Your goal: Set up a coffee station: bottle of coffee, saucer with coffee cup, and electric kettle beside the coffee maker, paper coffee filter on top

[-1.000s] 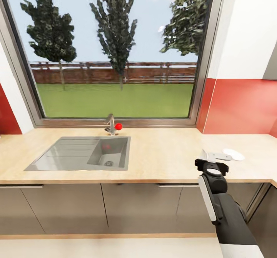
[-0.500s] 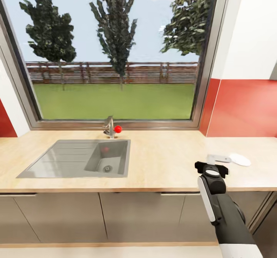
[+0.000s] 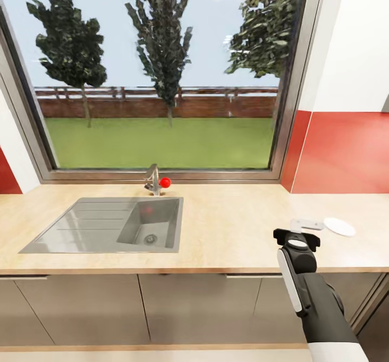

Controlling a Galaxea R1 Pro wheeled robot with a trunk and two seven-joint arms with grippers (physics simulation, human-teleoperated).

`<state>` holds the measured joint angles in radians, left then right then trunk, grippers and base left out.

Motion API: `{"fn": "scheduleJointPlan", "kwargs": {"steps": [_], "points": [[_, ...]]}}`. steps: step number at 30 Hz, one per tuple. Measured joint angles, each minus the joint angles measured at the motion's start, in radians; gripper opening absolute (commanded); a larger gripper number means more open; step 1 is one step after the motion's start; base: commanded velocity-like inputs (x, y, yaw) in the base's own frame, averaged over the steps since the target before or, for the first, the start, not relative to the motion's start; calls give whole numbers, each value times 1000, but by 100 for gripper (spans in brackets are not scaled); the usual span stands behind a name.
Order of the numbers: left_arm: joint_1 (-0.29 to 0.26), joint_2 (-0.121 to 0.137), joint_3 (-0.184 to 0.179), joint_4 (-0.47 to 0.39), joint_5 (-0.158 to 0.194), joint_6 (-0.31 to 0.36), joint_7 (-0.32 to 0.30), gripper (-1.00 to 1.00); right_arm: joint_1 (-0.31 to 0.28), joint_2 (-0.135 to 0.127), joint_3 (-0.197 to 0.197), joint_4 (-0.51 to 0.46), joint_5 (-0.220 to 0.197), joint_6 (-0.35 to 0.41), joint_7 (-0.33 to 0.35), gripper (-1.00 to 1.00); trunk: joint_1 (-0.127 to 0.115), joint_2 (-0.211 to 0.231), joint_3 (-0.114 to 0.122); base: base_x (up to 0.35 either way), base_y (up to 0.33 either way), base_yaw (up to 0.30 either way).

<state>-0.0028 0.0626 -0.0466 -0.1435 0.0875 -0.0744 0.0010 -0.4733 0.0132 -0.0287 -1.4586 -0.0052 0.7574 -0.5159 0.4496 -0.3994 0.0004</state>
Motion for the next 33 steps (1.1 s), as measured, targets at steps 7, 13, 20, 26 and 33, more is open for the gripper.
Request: {"fn": "scheduleJointPlan", "kwargs": {"steps": [7, 13, 20, 26, 33], "points": [[0, 0, 0, 0, 0, 1, 0, 100, 4, 0, 0, 11, -1, 0, 0, 100, 0, 0, 0, 176, 70, -53], [1, 0, 0, 4, 0, 1, 0, 100, 4, 0, 0, 33, -2, 0, 0, 100, 0, 0, -2, 12, 5, -263], [1, 0, 0, 25, 0, 1, 0, 100, 4, 0, 0, 38, -2, 0, 0, 100, 0, 0, -5, 200, 0, -271], [1, -1, 0, 28, 0, -1, 0, 100, 4, 0, 0, 39, -2, 0, 0, 100, 0, 0, -7, 130, 0, -71], [1, -1, 0, 28, 0, 0, 0, 100, 4, 0, 0, 58, -2, 0, 1, 100, -1, 0, -7, 268, 0, -14]]}}
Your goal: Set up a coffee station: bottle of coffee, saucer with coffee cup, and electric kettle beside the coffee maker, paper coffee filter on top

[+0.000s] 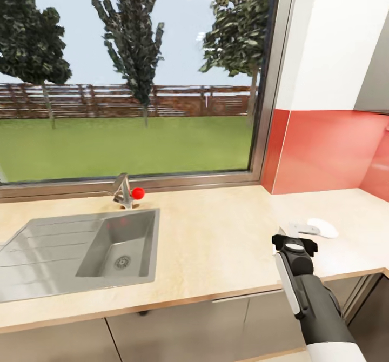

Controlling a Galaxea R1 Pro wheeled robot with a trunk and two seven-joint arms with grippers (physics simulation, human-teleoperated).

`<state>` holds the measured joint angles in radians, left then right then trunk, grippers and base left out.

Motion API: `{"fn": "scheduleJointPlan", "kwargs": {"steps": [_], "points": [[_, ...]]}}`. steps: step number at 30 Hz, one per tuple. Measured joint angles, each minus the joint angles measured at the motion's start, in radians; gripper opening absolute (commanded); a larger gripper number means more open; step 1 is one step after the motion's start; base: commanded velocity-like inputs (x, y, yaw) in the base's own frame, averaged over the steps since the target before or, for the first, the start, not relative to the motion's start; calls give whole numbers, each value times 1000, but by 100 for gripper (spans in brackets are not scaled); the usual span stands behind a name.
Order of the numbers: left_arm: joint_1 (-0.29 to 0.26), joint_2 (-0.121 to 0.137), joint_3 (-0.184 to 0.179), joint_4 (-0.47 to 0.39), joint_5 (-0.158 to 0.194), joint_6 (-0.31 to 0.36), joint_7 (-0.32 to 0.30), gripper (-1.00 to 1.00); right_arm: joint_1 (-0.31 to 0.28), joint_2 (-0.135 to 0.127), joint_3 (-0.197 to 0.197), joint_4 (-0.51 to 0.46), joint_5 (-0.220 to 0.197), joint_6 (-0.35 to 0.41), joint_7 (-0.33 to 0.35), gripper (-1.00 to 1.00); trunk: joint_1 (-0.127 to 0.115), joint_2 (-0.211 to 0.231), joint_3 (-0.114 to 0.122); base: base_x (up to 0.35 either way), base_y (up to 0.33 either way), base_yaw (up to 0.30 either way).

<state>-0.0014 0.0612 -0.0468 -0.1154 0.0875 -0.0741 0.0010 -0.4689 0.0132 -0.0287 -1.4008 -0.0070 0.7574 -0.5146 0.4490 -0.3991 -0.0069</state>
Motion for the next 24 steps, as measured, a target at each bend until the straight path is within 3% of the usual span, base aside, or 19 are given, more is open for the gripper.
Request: {"fn": "scheduleJointPlan", "kwargs": {"steps": [5, 18, 24], "points": [[0, 0, 0, 0, 0, 0, 0, 100, 0, 0, 0, 21, -1, 0, 0, 100, 0, 1, -5, 164, 0, -102], [0, 0, 1, 1, 0, -1, 0, 100, 0, 0, 0, 24, -4, 0, 1, 100, 0, 1, -11, 7, 0, -7], [0, 0, 1, 1, 0, -1, -1, 100, 0, 0, 0, 25, -4, -1, 1, 100, 12, -19, -29, 0, 0, 0]]}}
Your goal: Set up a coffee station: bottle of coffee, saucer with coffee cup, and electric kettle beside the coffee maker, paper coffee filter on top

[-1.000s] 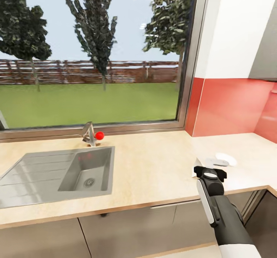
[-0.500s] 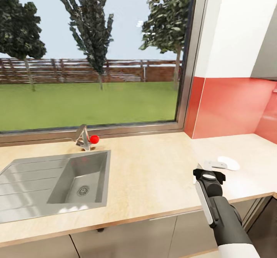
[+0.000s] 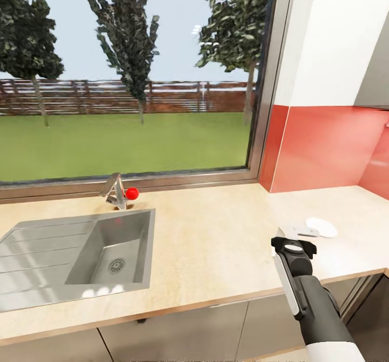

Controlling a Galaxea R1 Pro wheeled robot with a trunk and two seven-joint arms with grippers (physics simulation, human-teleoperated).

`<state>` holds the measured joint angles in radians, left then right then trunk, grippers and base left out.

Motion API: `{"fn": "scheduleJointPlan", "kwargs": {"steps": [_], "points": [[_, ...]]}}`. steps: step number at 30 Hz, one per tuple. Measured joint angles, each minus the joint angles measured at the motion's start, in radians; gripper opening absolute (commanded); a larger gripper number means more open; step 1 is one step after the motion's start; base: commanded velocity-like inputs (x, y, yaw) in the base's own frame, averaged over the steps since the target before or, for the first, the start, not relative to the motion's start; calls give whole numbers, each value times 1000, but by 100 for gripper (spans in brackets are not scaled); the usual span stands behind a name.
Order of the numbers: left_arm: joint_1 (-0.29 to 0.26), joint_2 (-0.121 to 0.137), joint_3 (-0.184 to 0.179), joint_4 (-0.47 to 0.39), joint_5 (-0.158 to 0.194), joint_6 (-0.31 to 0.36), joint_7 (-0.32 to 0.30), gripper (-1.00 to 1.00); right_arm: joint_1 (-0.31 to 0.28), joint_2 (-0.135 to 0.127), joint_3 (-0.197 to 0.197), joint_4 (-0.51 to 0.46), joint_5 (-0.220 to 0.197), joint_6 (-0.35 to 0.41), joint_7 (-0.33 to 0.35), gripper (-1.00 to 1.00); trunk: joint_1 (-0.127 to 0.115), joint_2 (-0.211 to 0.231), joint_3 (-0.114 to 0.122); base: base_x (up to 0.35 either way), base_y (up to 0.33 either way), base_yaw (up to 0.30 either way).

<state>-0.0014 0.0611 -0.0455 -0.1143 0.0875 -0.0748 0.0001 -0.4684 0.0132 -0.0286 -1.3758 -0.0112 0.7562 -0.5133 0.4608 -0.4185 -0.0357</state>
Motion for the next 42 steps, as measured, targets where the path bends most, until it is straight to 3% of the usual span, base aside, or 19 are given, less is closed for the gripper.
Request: {"fn": "scheduleJointPlan", "kwargs": {"steps": [9, 15, 42], "points": [[0, 0, 0, 0, 0, 0, 0, 100, 0, -1, -1, 66, 1, -7, 1, 100, 35, -63, -43, 0, 0, 0], [0, 0, -1, 0, 0, 0, 0, 100, 0, -2, -1, 70, 1, -8, 0, 100, 35, -64, -53, 0, 0, 0], [0, -2, -3, 0, 0, 3, 0, 100, 0, -3, -3, 158, 3, -16, 2, 100, 35, -64, -57, 34, 0, 0]]}}
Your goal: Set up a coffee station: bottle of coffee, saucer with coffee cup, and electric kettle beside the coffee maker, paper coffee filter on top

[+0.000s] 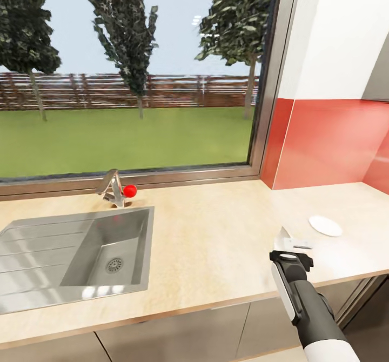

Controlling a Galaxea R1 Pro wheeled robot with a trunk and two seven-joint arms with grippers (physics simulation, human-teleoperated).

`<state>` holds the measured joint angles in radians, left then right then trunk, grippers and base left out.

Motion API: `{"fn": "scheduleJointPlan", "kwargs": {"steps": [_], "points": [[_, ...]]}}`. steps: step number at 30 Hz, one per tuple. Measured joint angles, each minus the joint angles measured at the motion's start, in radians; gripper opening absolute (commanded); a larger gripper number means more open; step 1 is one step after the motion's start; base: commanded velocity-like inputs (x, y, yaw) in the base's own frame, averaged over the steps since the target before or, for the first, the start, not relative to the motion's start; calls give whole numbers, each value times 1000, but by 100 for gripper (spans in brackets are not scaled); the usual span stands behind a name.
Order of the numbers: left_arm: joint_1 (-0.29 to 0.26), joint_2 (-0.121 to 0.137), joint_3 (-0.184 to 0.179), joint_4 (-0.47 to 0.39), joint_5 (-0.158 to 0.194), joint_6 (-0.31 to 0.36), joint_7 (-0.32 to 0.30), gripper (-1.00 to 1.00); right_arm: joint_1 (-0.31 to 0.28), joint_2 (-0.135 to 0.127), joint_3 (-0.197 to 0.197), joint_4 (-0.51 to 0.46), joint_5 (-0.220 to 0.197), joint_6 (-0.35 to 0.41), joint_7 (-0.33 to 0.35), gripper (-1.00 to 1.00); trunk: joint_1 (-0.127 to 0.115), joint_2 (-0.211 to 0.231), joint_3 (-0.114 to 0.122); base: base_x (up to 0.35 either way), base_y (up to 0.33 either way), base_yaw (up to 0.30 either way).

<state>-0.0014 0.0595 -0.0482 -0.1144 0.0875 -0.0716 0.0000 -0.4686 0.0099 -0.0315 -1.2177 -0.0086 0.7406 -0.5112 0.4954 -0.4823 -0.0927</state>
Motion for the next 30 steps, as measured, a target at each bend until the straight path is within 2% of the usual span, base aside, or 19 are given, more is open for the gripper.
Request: {"fn": "scheduleJointPlan", "kwargs": {"steps": [6, 17, 30], "points": [[0, -1, 0, 0, 0, 0, 0, 100, 0, 0, 0, 0, 0, 0, 0, 100, 0, 0, 0, 178, 0, 0], [0, -7, 0, 1, -1, 0, 0, 100, 0, -1, 0, -1, 0, 0, 0, 100, 0, 0, 0, 18, 0, -4], [0, -8, 0, 1, -1, 0, 0, 100, 0, -2, 0, -1, 0, 0, -2, 100, 0, 0, -10, 75, 0, -110]]}}
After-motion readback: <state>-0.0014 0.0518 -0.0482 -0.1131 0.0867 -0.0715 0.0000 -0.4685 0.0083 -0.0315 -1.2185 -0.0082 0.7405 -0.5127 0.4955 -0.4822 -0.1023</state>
